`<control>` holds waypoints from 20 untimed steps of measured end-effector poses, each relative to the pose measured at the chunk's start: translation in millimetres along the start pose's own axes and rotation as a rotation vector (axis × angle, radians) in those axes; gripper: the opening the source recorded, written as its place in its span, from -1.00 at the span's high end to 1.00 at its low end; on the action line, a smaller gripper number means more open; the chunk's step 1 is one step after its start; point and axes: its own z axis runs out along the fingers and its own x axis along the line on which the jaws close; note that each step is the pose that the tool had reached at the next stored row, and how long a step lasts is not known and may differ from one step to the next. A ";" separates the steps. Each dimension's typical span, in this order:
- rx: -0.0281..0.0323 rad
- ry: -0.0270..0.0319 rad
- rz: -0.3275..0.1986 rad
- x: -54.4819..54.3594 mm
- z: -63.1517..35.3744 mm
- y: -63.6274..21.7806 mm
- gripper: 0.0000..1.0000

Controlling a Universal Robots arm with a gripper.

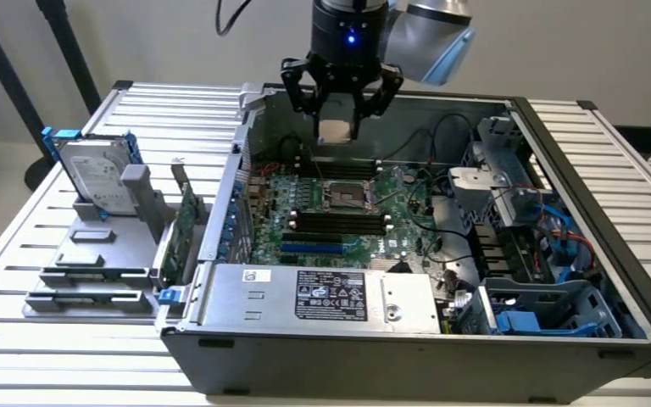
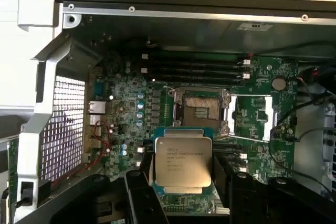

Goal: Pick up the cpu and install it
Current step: 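Pick up the cpu and move it towards the insertion slot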

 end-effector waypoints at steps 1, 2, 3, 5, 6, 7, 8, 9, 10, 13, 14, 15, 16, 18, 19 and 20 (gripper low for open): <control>0.0001 0.0001 0.000 -3.8 2.2 3.1 -0.08; 0.0001 0.0001 0.000 -7.3 4.2 6.1 -0.08; 0.0000 0.0000 0.000 -10.7 6.3 9.1 -0.08; 0.0000 0.0001 0.000 -16.2 10.4 14.6 -0.08; -0.0001 0.0000 0.000 -18.0 12.5 16.9 -0.08; 0.0000 0.0001 0.000 -19.1 14.4 18.5 -0.08; 0.0000 0.0001 0.000 -20.1 16.4 19.8 -0.08; 0.0001 0.0001 0.000 -20.8 18.3 20.7 -0.08; 0.0000 0.0000 0.000 -21.6 20.2 21.5 -0.08; -0.0001 0.0000 0.000 -23.0 25.8 22.2 -0.08; 0.0000 0.0000 0.000 -23.2 27.5 22.1 -0.08; 0.0001 0.0000 0.000 -23.2 29.4 21.9 -0.08; 0.0001 0.0000 0.000 -23.3 31.2 21.7 -0.08; 0.0000 0.0000 0.000 -23.6 34.8 21.3 -0.08; 0.0000 0.0000 0.000 -23.7 36.5 21.1 -0.08; 0.0000 0.0000 0.000 -23.8 38.3 20.9 -0.08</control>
